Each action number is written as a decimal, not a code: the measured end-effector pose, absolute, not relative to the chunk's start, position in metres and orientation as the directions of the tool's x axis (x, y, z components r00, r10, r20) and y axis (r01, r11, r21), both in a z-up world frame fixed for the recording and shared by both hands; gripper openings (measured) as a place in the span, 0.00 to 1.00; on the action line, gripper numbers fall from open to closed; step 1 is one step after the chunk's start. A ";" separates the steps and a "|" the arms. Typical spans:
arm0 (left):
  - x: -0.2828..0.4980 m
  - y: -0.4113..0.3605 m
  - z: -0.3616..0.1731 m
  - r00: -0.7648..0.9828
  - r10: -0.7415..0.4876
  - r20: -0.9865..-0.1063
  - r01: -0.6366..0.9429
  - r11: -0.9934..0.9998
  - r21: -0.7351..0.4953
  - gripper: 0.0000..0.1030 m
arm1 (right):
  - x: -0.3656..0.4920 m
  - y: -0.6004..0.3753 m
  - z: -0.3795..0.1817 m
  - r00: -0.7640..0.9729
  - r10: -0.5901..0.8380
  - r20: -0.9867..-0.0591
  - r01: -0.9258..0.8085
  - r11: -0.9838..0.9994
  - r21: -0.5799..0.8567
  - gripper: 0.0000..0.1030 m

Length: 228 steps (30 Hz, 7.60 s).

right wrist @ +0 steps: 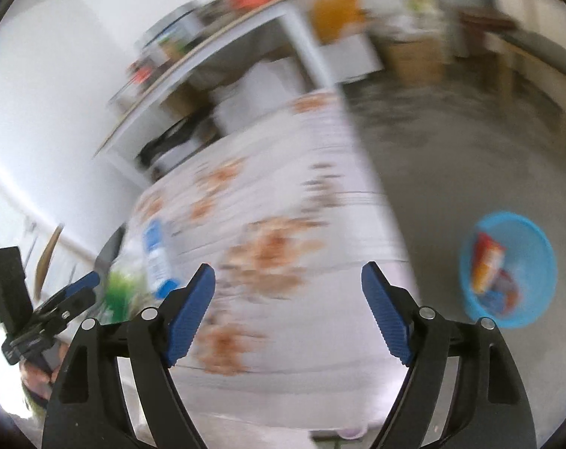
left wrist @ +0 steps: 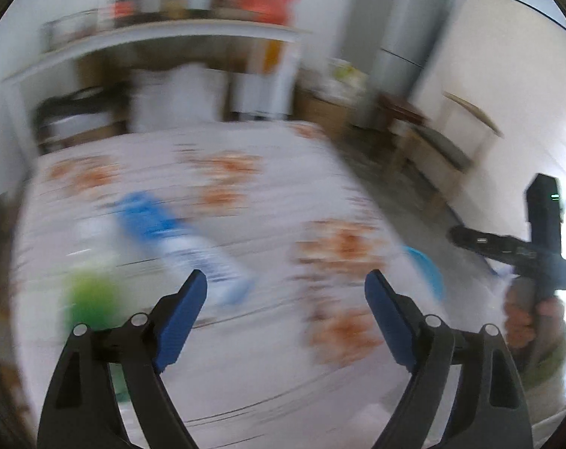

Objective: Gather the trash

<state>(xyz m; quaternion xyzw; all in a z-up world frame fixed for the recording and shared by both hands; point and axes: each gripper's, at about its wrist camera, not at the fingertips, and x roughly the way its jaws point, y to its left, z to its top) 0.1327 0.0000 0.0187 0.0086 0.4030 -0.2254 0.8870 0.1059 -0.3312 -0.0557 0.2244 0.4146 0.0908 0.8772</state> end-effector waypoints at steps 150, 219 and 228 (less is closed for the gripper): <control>0.162 -0.048 -0.047 0.435 -0.299 -0.849 0.410 0.905 -0.108 0.47 | 0.099 -0.296 -0.097 0.550 0.384 -0.742 0.118 0.844 0.524 0.55; 0.057 -0.159 0.025 0.565 -0.472 -0.677 0.506 0.846 -0.168 0.95 | -0.047 -0.349 -0.040 0.763 -0.292 -0.577 0.387 0.921 0.046 0.92; 0.047 -0.098 0.015 0.741 -0.180 -0.647 0.255 0.967 0.023 0.95 | -0.025 -0.291 -0.032 0.766 -0.315 -0.560 0.300 0.946 -0.122 0.92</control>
